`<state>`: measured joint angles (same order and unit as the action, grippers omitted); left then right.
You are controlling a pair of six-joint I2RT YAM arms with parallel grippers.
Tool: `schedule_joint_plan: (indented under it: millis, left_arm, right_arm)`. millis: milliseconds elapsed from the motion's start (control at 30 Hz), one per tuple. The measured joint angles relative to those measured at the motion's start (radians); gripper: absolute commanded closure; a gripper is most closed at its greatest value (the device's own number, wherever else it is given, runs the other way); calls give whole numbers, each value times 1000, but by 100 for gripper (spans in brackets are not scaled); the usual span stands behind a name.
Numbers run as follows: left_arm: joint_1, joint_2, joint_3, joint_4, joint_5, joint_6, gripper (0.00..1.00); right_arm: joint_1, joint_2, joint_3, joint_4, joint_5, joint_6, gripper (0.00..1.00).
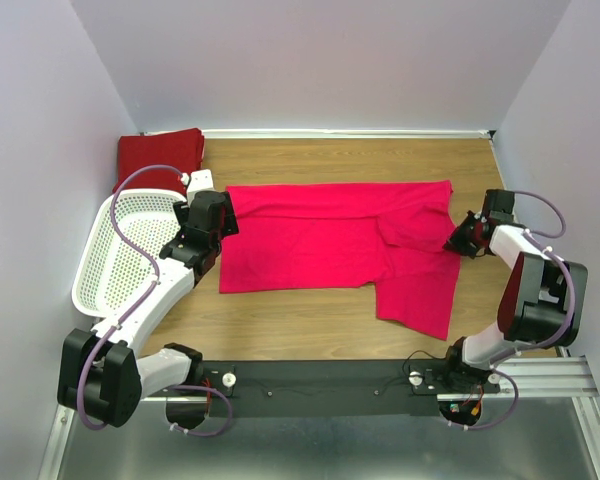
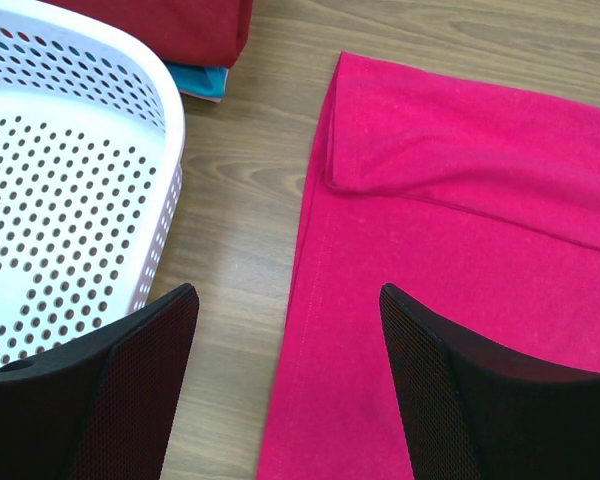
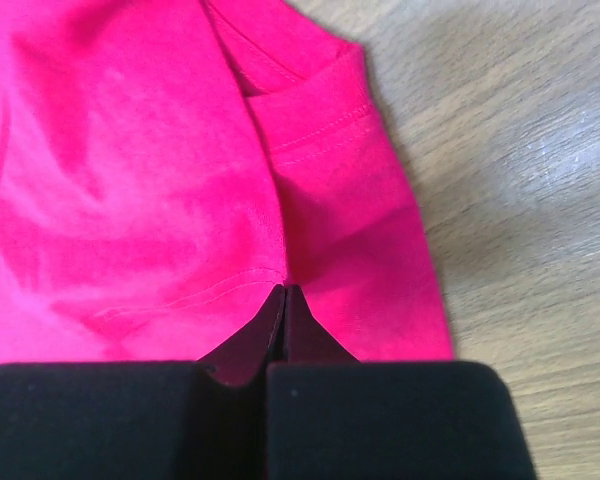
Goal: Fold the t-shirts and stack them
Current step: Fold the tshirt
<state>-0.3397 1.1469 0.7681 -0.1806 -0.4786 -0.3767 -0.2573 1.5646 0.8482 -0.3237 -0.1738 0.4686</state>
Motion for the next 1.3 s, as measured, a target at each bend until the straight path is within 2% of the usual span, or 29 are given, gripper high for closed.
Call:
schedule_joint_plan:
  millis: [433, 667, 800, 833, 933, 1000, 1100, 1300]
  left_arm:
    - [0, 0, 0, 0, 1, 6, 18]
    - [0, 0, 0, 0, 1, 8, 18]
    - [0, 0, 0, 0, 1, 8, 19]
    - [0, 0, 0, 0, 1, 8, 18]
    - [0, 0, 0, 0, 2, 8, 18]
    - [0, 1, 0, 0, 2, 8, 18]
    - [0, 5, 0, 0, 5, 8, 18]
    - [0, 15, 0, 0, 9, 10, 18]
  right_arm:
    - [0, -67, -60, -21, -24, 44, 99]
    - [0, -74, -72, -23, -26, 55, 89]
    - [0, -74, -85, -25, -26, 52, 69]
    - [0, -81, -87, -29, -26, 41, 61]
    - [5, -125, -87, -39, -23, 18, 53]
    - [19, -168, -86, -40, -11, 6, 53]
    - [88, -231, -66, -44, 25, -27, 53]
    - [374, -229, 26, -44, 132, -117, 59]
